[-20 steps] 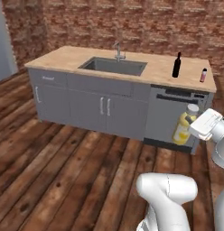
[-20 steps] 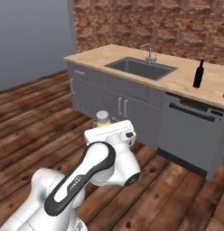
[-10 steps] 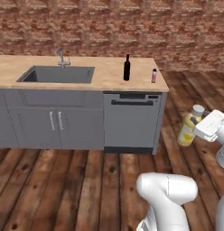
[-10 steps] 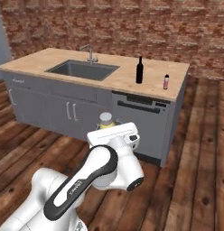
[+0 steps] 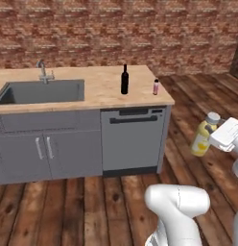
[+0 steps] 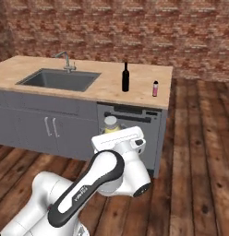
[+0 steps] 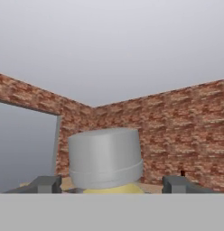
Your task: Move the drinks to the dining counter.
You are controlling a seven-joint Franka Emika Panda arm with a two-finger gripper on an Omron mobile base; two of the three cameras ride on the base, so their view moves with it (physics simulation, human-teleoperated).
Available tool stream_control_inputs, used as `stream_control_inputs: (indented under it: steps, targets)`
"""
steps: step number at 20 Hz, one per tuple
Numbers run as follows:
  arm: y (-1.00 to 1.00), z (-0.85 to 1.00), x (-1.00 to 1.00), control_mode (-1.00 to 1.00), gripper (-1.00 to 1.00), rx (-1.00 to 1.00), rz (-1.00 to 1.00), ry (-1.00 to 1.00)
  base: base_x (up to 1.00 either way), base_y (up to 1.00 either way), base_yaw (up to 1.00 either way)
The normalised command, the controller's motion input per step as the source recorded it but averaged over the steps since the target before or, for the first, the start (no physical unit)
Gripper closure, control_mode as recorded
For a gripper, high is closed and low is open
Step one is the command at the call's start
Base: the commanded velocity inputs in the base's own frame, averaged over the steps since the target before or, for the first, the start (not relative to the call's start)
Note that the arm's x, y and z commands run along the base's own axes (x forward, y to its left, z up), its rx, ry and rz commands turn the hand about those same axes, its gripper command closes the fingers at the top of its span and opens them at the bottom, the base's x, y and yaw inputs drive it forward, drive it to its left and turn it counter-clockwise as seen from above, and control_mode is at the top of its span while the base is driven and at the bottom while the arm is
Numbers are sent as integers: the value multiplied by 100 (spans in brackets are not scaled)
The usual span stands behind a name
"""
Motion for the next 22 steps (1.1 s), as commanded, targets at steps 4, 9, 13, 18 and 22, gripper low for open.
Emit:
stream_control_inputs:
  steps: [4, 9, 13, 18, 22]
  targets:
    - [0, 0, 0, 100, 100, 0, 0, 0, 0, 100, -22]
    - [0, 0, 0, 100, 100, 0, 0, 0, 2, 100, -21]
    - [0, 0, 0, 100, 100, 0, 0, 0, 21, 100, -21]
    - [0, 0, 0, 100, 100, 0, 0, 0, 18, 100, -20]
    - [0, 0, 0, 100, 100, 0, 0, 0, 21, 100, -20]
